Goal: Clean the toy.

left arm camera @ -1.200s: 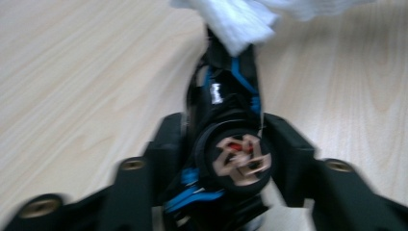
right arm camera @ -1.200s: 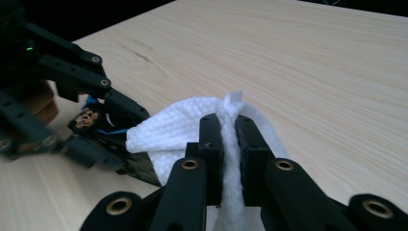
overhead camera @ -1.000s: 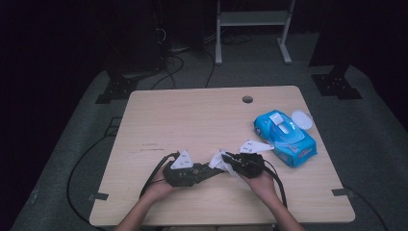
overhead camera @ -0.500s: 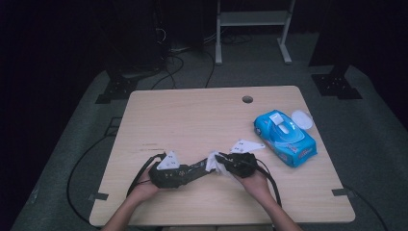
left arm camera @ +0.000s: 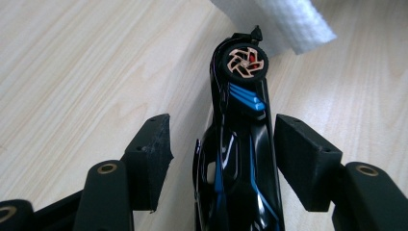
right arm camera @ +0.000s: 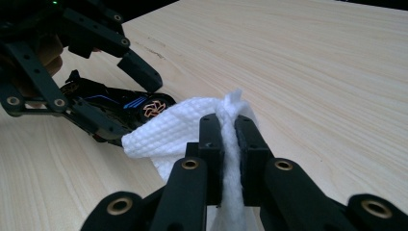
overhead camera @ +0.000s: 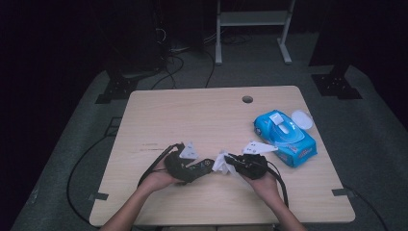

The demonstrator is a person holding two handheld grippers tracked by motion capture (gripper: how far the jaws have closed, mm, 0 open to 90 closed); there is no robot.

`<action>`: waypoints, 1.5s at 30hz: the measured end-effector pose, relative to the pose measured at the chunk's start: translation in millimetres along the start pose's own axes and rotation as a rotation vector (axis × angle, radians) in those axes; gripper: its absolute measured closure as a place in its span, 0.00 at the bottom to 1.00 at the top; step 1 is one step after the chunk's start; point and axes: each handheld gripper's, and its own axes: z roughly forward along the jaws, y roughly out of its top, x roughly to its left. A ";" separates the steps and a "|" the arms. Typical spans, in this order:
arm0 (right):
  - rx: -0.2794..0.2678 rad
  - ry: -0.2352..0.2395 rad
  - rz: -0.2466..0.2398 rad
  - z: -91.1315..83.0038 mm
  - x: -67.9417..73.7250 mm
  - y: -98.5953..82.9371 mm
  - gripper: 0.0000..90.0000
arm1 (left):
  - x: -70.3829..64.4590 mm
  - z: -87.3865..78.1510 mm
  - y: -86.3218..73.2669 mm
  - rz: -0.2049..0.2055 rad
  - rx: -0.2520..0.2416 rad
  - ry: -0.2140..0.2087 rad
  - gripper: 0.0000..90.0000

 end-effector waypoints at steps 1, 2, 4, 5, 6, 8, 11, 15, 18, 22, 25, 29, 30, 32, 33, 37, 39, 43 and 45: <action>-0.001 0.001 0.001 0.3 -0.2 0.1 0.92 | -0.3 1.4 2.6 0.001 0.012 -0.001 0.43; -0.004 0.004 0.004 0.7 -0.4 0.2 0.92 | -0.5 2.3 4.6 0.004 0.022 -0.002 0.43; -0.008 0.009 0.010 1.6 -0.4 0.4 0.92 | -1.6 5.6 9.9 0.022 0.052 0.000 0.43; -0.008 0.009 0.010 1.6 -0.4 0.4 0.92 | -1.6 5.6 9.9 0.022 0.052 0.000 0.43; -0.009 0.012 0.013 2.1 -0.3 0.3 0.92 | -3.2 9.3 13.6 0.033 0.085 0.000 0.43; -0.008 0.012 0.014 1.9 -0.2 0.1 0.92 | -5.5 15.2 18.0 0.038 0.146 0.004 0.45; -0.012 0.011 0.023 1.1 -2.1 -1.0 0.92 | -8.5 20.2 21.1 0.049 0.180 0.001 0.51; -0.011 0.025 0.054 2.1 -6.2 -4.2 0.92 | -8.4 22.6 25.4 0.045 0.192 -0.003 0.63; 0.008 0.054 0.077 4.8 -9.1 -6.6 0.92 | -8.3 22.0 24.5 0.068 0.178 0.005 0.65; 0.036 0.092 0.083 9.3 -8.8 -10.4 0.92 | -10.2 18.7 21.3 0.065 0.110 -0.007 0.65; 0.033 0.107 0.098 9.9 -9.5 -11.4 0.92 | -11.8 14.8 21.3 0.074 0.078 -0.003 0.65; -0.046 0.237 0.167 0.0 -10.7 1.4 0.92 | -15.2 3.9 26.1 0.105 0.003 0.010 0.65; -0.070 0.252 0.151 -5.6 -7.4 8.7 0.92 | -16.5 3.0 27.4 0.107 -0.013 0.010 0.65; -0.099 0.273 0.128 -12.7 -1.6 19.0 0.92 | -19.6 1.8 30.3 0.114 -0.039 0.008 0.65; -0.100 0.266 0.111 -14.8 1.1 22.4 0.92 | -20.7 1.3 31.4 0.117 -0.047 0.009 0.65; -0.073 0.217 0.077 -18.8 -1.5 22.3 0.92 | -24.9 -0.1 34.5 0.137 -0.064 0.010 0.65; -0.063 0.196 0.081 -20.4 -5.1 20.6 0.92 | -24.8 -0.7 34.6 0.135 -0.068 0.007 0.65; -0.075 0.193 0.095 -28.6 -9.6 21.0 0.92 | -26.3 1.7 37.7 0.140 -0.079 0.002 0.65; -0.085 0.210 0.061 -31.1 0.3 29.9 0.92 | -28.1 4.1 40.0 0.142 -0.083 -0.002 0.65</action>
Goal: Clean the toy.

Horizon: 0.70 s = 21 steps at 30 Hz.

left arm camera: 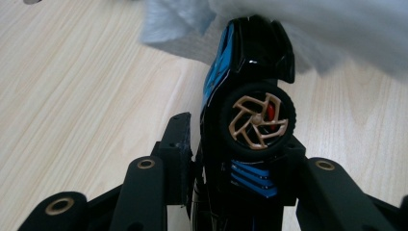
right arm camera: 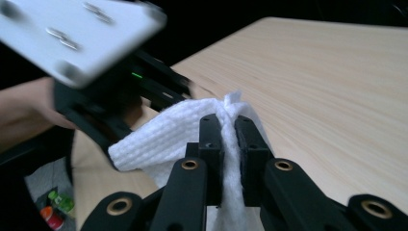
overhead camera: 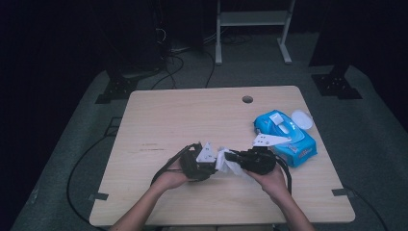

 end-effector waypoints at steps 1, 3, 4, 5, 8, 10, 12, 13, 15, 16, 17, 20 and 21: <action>0.005 0.008 -0.019 0.7 5.1 3.4 0.92 | -0.4 0.5 1.1 0.002 -0.003 0.000 0.65; 0.027 0.012 -0.056 3.5 12.9 6.4 0.92 | -1.1 0.3 2.4 0.002 -0.012 -0.002 0.65; 0.042 0.007 -0.072 4.7 14.1 6.2 0.92 | -1.5 0.1 2.4 0.005 -0.013 0.002 0.65; 0.047 -0.001 -0.076 4.5 13.5 5.2 0.92 | -1.7 0.0 2.0 0.006 -0.007 0.003 0.65; 0.103 -0.117 -0.115 1.1 4.9 0.2 0.92 | -0.7 -0.9 -1.2 0.005 -0.004 0.004 0.65; 0.097 -0.111 -0.072 -2.7 -0.3 -3.4 0.92 | -0.5 -1.2 -2.1 -0.008 -0.011 0.004 0.65; 0.083 -0.097 -0.075 -3.7 2.3 -1.8 0.92 | -0.2 -0.7 -1.6 -0.005 -0.011 0.005 0.65; 0.067 -0.066 -0.069 -3.3 5.1 0.6 0.92 | -0.7 0.8 0.5 0.001 -0.009 0.004 0.65; 0.046 -0.022 -0.072 0.3 12.2 5.6 0.92 | -1.9 1.7 2.9 0.005 -0.013 -0.003 0.66; 0.046 -0.011 -0.079 2.4 14.4 6.9 0.92 | -2.9 1.3 4.5 0.011 -0.021 -0.005 0.66; 0.050 -0.004 -0.087 5.2 16.4 7.9 0.92 | -3.8 0.6 5.3 0.010 -0.027 -0.004 0.66; 0.042 -0.010 -0.060 3.5 10.2 5.2 0.92 | -3.4 -2.7 4.4 0.011 -0.040 0.001 0.70; 0.038 -0.032 -0.052 1.3 5.9 2.9 0.92 | -3.2 -3.7 3.5 0.004 -0.043 0.001 0.70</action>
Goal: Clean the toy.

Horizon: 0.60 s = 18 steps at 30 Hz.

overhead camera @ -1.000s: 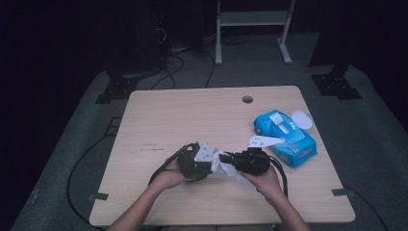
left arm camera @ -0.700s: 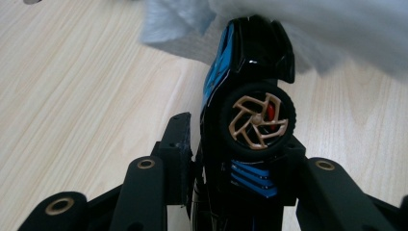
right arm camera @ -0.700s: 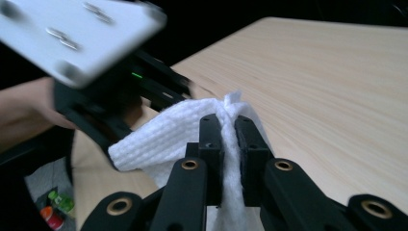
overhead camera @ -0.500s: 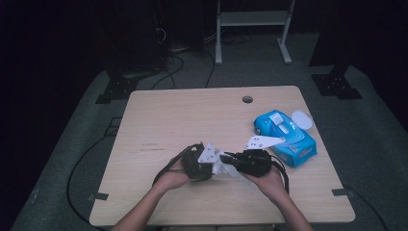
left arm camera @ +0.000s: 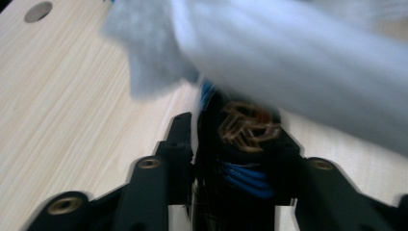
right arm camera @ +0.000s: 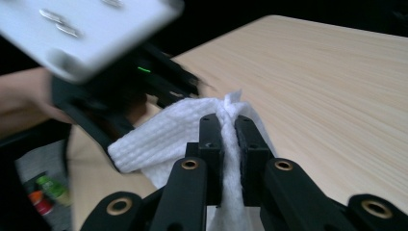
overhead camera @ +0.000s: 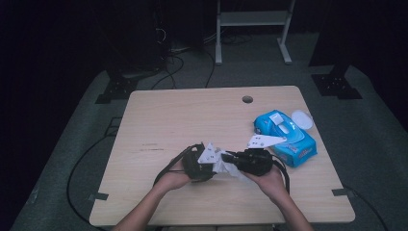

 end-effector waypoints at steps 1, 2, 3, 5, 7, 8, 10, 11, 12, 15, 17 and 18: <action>0.005 -0.008 0.016 -2.1 -5.2 -3.6 0.92 | 0.9 -0.8 -0.7 -0.004 -0.001 -0.003 0.70; 0.002 -0.017 0.038 -3.7 -9.6 -7.8 0.92 | 1.4 -0.6 -1.5 -0.002 0.001 -0.002 0.70; 0.006 -0.025 0.055 -4.7 -12.6 -11.1 0.92 | 1.6 -0.1 -1.9 -0.004 0.004 -0.001 0.70; 0.004 -0.013 0.071 -4.6 -13.9 -13.1 0.92 | 1.8 1.3 -1.7 -0.003 0.001 -0.004 0.70; -0.016 0.013 0.067 -3.2 -10.5 -9.2 0.92 | 0.9 1.8 -0.2 -0.003 -0.009 -0.006 0.70; -0.026 0.026 0.064 -2.4 -8.3 -6.4 0.92 | 0.7 1.3 0.4 -0.004 -0.013 -0.007 0.70; -0.034 0.031 0.052 -1.4 -5.8 -2.5 0.92 | 0.8 -1.2 1.4 -0.012 -0.032 -0.012 0.70; -0.035 0.029 0.048 -1.2 -6.6 -2.5 0.92 | 1.0 -2.0 1.3 -0.011 -0.033 -0.011 0.70; -0.037 0.027 0.058 -1.6 -8.5 -3.8 0.92 | 1.0 -2.4 1.0 -0.008 -0.030 -0.009 0.70; -0.012 -0.015 0.086 -4.1 -19.6 -13.1 0.92 | 2.2 -5.8 -1.7 -0.017 -0.044 -0.007 0.70; -0.014 -0.007 0.147 -5.3 -27.9 -21.4 0.92 | 3.0 -7.5 -2.0 -0.020 -0.048 -0.011 0.71; -0.016 -0.002 0.158 -5.7 -29.0 -22.9 0.92 | 3.1 -7.5 -1.8 -0.016 -0.047 -0.013 0.71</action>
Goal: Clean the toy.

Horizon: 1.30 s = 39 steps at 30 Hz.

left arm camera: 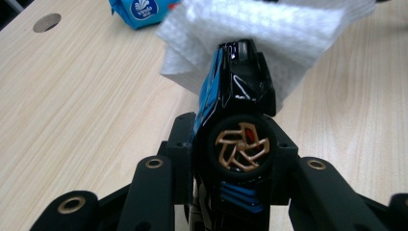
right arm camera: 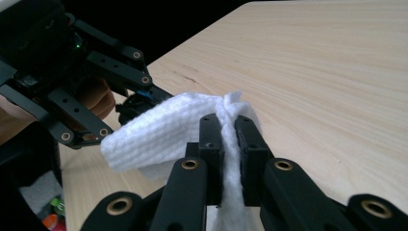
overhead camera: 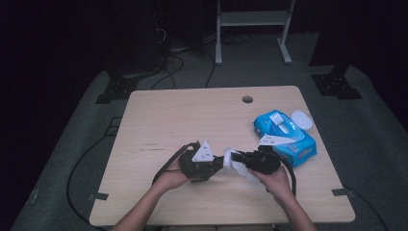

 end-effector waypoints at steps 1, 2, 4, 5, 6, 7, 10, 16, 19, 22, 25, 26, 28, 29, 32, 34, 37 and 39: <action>-0.008 0.007 0.001 -0.3 1.1 0.9 0.92 | -0.6 0.8 0.5 0.002 -0.001 0.000 0.71; -0.021 0.022 0.000 -0.6 3.8 3.6 0.92 | -1.4 1.6 1.3 0.005 0.000 -0.001 0.71; -0.044 0.052 -0.020 -0.7 12.4 11.2 0.92 | -3.1 3.4 3.1 0.012 -0.004 -0.003 0.71; -0.052 0.063 -0.034 -0.1 16.2 14.2 0.92 | -3.6 3.4 3.8 0.012 -0.006 -0.002 0.71; -0.056 0.070 -0.037 0.2 18.5 15.6 0.92 | -3.6 2.9 4.7 0.016 -0.008 -0.003 0.71; -0.060 0.075 -0.042 1.1 20.4 16.1 0.92 | -3.6 2.2 5.4 0.012 -0.017 -0.005 0.71; -0.052 0.080 -0.014 2.4 15.4 10.6 0.92 | -4.5 2.3 5.5 0.020 -0.007 -0.002 0.71; -0.003 0.021 0.066 3.2 -7.0 -10.5 0.92 | -1.4 -0.3 4.2 0.007 -0.019 -0.004 0.71; 0.029 0.018 0.100 11.5 -12.7 -19.4 0.92 | -1.9 -0.5 4.3 0.007 -0.021 -0.003 0.71; 0.053 0.028 0.124 19.6 -14.8 -25.7 0.92 | -2.0 -0.4 4.4 0.007 -0.025 -0.003 0.71; 0.046 0.050 0.151 21.5 -16.1 -27.1 0.92 | -1.0 -1.0 4.5 0.003 -0.038 -0.006 0.72; 0.046 0.050 0.151 21.5 -16.1 -27.1 0.92 | -1.0 -1.0 4.5 0.003 -0.038 -0.006 0.72; -0.001 0.089 0.200 15.7 -18.6 -22.7 0.92 | 2.9 -2.1 6.4 -0.017 -0.072 -0.016 0.72; -0.018 0.095 0.201 13.2 -19.3 -20.9 0.92 | 3.3 -1.8 7.7 -0.026 -0.080 -0.018 0.71; -0.047 0.087 0.199 4.8 -18.4 -15.8 0.92 | 2.9 -0.2 13.5 -0.015 -0.101 -0.018 0.71; -0.070 0.082 0.191 -1.8 -17.7 -11.9 0.92 | 2.6 0.7 16.7 -0.016 -0.123 -0.019 0.71; -0.085 0.075 0.179 -7.2 -16.0 -7.9 0.92 | 1.5 1.7 18.5 -0.020 -0.139 -0.020 0.71; -0.099 0.067 0.157 -11.7 -11.9 -3.4 0.92 | 0.2 2.8 17.7 -0.017 -0.149 -0.024 0.71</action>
